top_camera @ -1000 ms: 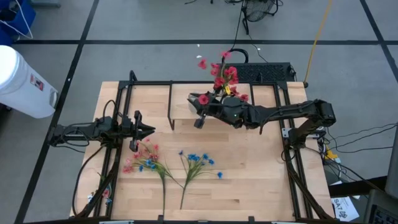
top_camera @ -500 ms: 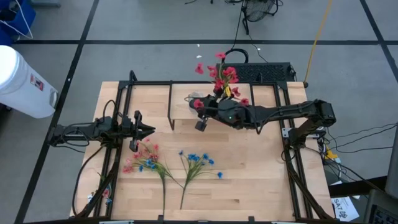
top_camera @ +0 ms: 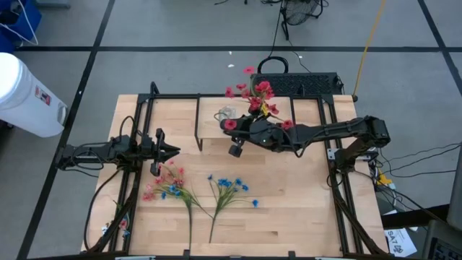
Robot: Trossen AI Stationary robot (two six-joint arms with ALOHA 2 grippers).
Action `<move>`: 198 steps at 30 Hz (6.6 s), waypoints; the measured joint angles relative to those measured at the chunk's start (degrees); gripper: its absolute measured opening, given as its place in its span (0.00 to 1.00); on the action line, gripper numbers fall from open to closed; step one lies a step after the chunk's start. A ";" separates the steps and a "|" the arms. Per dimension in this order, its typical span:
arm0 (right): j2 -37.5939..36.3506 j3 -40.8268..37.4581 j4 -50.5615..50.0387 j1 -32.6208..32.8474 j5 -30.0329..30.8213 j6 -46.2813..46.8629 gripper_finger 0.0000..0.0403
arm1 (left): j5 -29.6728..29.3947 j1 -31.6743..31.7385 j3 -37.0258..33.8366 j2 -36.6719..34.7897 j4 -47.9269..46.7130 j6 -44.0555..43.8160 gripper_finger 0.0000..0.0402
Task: Pick and place flowers into a vace then onto a shelf
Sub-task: Put the blue flowers into the right transparent vase on the shelf
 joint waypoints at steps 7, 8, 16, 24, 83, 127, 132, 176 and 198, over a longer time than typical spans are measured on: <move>0.00 0.00 -2.48 0.00 -1.41 1.11 0.28 | 0.00 0.02 0.01 -0.01 -0.02 0.00 0.14; 0.00 0.00 -2.77 0.00 -2.87 0.76 0.28 | 0.00 0.01 0.01 -0.01 0.00 0.02 0.14; 0.00 0.00 -8.74 1.42 -5.97 -1.03 0.27 | 0.00 0.02 0.02 0.00 -0.02 0.02 0.14; 0.00 0.00 -14.39 1.81 -5.99 -1.50 0.27 | 0.00 0.00 0.01 -0.02 -0.01 0.00 0.14; -3.43 -0.02 -34.44 14.23 5.98 4.18 0.22 | -0.09 0.00 0.01 0.00 -0.02 0.01 0.14; -3.52 -32.24 37.14 21.03 -31.59 37.13 0.22 | 0.00 0.00 0.01 0.00 0.00 0.02 0.14; -3.58 -37.51 45.63 20.39 -28.93 48.19 0.22 | 0.00 0.00 0.00 -0.02 0.00 0.01 0.14; 11.76 -24.41 38.61 24.21 -5.91 89.80 0.22 | -0.02 0.00 0.02 -0.02 0.00 0.01 0.14; 13.20 -7.28 11.06 17.39 -26.18 105.06 0.22 | -0.02 0.01 0.01 -0.02 0.01 0.01 0.14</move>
